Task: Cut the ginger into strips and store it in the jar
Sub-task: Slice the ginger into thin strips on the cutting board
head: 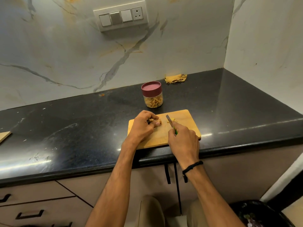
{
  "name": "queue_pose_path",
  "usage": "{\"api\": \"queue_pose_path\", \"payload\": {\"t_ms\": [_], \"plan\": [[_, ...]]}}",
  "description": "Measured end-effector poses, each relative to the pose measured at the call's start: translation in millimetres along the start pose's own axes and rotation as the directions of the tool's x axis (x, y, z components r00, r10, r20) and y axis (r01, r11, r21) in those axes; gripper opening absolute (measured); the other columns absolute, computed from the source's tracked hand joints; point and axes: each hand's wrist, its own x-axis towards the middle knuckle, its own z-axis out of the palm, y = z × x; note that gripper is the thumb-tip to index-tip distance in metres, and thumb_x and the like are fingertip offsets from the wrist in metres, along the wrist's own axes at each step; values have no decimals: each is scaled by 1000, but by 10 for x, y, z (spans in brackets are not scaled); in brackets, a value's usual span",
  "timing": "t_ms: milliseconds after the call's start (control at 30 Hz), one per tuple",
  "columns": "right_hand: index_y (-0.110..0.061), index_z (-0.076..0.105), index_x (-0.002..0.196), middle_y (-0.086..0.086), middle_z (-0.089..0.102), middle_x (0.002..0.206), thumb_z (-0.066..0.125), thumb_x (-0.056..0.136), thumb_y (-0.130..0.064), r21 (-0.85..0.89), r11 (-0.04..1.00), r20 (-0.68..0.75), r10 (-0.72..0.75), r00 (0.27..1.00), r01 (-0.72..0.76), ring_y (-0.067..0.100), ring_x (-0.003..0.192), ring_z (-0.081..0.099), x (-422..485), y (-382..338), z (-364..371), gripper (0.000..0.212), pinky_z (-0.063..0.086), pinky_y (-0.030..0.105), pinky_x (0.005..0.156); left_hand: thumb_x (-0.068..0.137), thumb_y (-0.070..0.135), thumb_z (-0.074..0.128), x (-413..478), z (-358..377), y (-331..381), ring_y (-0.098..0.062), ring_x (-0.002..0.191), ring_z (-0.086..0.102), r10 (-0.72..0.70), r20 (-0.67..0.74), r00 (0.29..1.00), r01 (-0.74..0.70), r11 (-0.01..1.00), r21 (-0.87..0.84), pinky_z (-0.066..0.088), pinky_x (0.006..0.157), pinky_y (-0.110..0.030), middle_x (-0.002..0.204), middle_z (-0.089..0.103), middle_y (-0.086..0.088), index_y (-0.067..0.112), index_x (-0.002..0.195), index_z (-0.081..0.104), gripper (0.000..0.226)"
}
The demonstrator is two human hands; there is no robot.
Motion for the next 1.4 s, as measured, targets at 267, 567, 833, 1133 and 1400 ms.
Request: {"api": "queue_pose_path", "payload": {"t_ms": [267, 567, 833, 1133, 1400], "plan": [[-31, 42, 145, -2, 65, 89, 39, 103, -35, -153, 980, -24, -130, 991, 125, 9, 70, 48, 51, -98, 247, 42, 37, 21, 60, 86, 16, 77, 8, 38, -16, -3, 92, 57, -15, -19, 1000, 15, 1000, -10, 43, 76, -5, 109, 62, 3, 14, 105, 74, 19], [-33, 38, 146, -3, 65, 90, 39, 103, -36, -201, 971, -28, -136, 990, 127, 7, 70, 44, 40, -39, 263, 43, 34, 21, 60, 84, 18, 80, 38, 66, -87, 1, 94, 59, -6, -40, 999, 4, 999, -40, 46, 80, -8, 103, 63, 8, 15, 107, 75, 24], [-33, 35, 148, -5, 65, 92, 37, 104, -36, -213, 968, -13, -142, 990, 136, 7, 71, 44, 37, -55, 268, 44, 33, 20, 61, 86, 15, 78, 40, 64, -87, 3, 95, 59, -16, -43, 999, 13, 997, -72, 45, 82, -5, 105, 65, 9, 14, 109, 75, 24], [-33, 33, 148, 1, 64, 98, 34, 106, -27, -277, 956, 60, -87, 994, 100, 13, 72, 42, 107, -161, 206, 42, 34, 26, 63, 84, 11, 79, 39, 77, -100, 0, 96, 64, -4, -74, 997, -5, 992, -125, 53, 86, -15, 103, 70, 7, 13, 103, 77, 19], [-30, 41, 140, 2, 62, 104, 34, 105, -27, -323, 941, 100, -73, 992, 102, 20, 94, 60, 196, -229, 249, 35, 35, 31, 66, 85, 12, 78, 38, 69, -86, 4, 96, 61, 0, -62, 998, -6, 994, -107, 48, 82, -9, 101, 69, 8, 15, 102, 77, 17]]}}
